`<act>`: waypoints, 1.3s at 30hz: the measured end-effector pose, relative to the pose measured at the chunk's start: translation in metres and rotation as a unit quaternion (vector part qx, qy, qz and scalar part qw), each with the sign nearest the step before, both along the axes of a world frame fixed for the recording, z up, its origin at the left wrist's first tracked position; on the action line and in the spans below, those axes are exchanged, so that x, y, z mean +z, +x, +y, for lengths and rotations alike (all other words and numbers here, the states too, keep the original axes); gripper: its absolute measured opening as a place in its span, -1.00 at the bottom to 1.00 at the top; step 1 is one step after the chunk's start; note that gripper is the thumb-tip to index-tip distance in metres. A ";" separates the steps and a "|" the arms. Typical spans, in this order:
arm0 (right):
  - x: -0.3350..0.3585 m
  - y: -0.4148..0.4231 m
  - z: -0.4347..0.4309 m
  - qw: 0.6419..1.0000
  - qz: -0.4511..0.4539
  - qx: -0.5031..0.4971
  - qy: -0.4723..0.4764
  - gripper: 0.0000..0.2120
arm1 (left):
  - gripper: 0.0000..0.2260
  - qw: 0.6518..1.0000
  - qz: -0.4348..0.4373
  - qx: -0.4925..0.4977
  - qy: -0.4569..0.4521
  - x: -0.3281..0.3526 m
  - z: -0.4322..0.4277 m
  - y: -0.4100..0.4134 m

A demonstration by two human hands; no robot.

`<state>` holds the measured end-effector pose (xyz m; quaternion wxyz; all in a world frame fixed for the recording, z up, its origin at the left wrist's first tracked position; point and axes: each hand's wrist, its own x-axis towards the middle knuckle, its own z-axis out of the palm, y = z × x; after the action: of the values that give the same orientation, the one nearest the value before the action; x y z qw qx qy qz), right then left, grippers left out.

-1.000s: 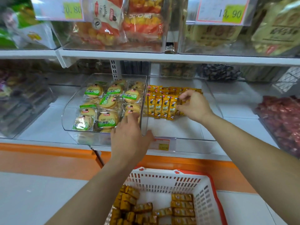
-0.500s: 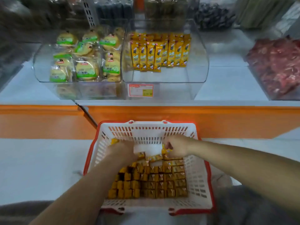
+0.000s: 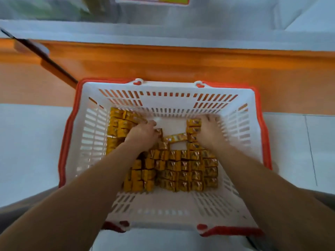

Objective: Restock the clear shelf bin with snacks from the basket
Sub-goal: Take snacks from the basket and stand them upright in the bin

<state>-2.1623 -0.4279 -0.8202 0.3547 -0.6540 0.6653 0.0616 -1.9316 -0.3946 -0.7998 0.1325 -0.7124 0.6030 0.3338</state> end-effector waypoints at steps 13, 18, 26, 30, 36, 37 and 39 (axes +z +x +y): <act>-0.003 -0.002 -0.012 0.959 0.180 0.214 -0.056 -0.45 | -0.65 0.975 0.203 0.016 0.087 -0.035 -0.012 0.019; 0.001 -0.001 -0.019 0.948 0.205 0.238 -0.048 -0.44 | -0.53 0.975 0.189 -0.005 0.116 -0.036 -0.012 0.013; 0.010 -0.004 -0.022 0.982 0.106 0.154 0.002 -0.50 | -0.45 0.979 0.155 -0.040 0.129 -0.032 -0.012 0.019; 0.013 0.002 -0.022 0.998 0.033 0.037 0.031 -0.70 | -0.51 0.981 0.186 0.056 0.026 -0.029 -0.007 0.008; 0.046 0.025 -0.005 0.913 -0.222 -0.318 0.129 -0.58 | -0.58 0.902 0.275 0.331 -0.046 0.013 -0.011 -0.009; 0.054 0.029 0.000 0.879 -0.274 -0.360 0.149 -0.63 | -0.55 0.871 0.297 0.390 -0.038 0.023 -0.010 -0.013; 0.074 0.039 0.010 0.831 -0.361 -0.389 0.167 -0.76 | -0.65 0.809 0.354 0.469 -0.022 0.046 -0.006 -0.021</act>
<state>-2.1235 -0.4182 -0.7464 0.6683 -0.2473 0.6690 -0.2114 -1.9521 -0.4001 -0.7534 -0.2787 -0.7437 0.2083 0.5708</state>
